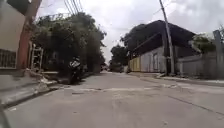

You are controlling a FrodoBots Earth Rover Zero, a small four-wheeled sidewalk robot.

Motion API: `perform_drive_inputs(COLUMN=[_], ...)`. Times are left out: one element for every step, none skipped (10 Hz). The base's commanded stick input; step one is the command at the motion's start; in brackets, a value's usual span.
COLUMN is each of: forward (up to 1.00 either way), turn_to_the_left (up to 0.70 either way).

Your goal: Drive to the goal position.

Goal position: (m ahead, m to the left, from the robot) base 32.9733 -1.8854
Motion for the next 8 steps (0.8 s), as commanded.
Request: perform_drive_inputs(forward=[1.0, 1.0, 1.0, 1.0, 1.0, 1.0, 1.0, 1.0], turn_to_the_left=[-0.28, -0.08, -0.06, -0.03, 0.0, -0.04, -0.09, -0.06])
